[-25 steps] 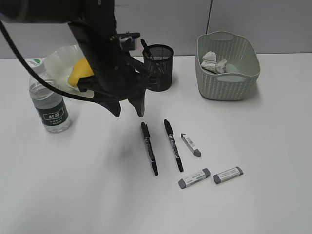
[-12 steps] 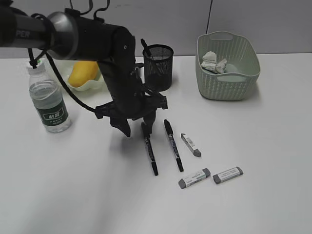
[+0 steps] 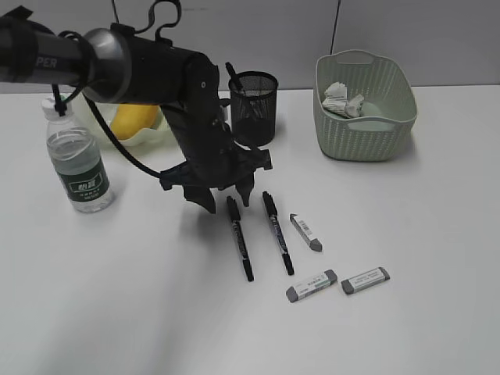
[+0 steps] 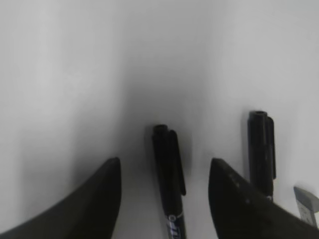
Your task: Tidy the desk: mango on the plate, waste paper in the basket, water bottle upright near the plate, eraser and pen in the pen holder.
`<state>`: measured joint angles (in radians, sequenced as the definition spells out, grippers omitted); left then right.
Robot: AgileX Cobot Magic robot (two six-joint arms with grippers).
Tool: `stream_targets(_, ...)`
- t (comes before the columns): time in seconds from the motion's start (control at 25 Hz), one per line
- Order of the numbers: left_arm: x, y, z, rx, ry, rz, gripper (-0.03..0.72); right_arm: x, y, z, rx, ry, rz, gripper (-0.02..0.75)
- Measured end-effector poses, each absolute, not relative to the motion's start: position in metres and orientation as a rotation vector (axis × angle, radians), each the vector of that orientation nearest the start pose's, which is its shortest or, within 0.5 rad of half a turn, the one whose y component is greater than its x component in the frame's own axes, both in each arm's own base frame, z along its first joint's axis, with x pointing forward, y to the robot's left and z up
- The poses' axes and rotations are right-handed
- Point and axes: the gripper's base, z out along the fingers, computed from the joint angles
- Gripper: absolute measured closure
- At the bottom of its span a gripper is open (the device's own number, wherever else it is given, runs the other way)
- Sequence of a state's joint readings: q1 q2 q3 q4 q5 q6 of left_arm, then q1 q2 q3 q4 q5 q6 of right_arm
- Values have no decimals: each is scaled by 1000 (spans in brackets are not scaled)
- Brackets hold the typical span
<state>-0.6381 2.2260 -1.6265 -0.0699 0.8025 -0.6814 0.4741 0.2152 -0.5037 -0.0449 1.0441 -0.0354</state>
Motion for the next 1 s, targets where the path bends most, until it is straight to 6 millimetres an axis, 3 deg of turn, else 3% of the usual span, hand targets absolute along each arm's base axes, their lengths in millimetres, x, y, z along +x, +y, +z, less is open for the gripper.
stream_targets(0.32, 364, -277, 123, -150, 2966, -316, 292, 28, 9, 277, -533, 2179, 176, 339)
stream_targets(0.4, 364, -277, 122, -150, 2966, -316, 378, 28, 9, 277, -533, 2178, 175, 341)
stream_targets(0.52, 364, -277, 122, -152, 2967, -315, 593, 28, 9, 277, -533, 2178, 175, 341)
stream_targets(0.68, 366, -275, 124, -111, 2945, -280, 606, 28, 8, 277, -527, 2180, 177, 341)
stream_targets(0.8, 370, -273, 143, -59, 2868, -279, 606, 28, 8, 277, -526, 2180, 177, 342)
stream_targets(1.0, 381, -272, 218, -2, 2532, -469, 606, 28, 9, 277, -526, 2178, 178, 342)
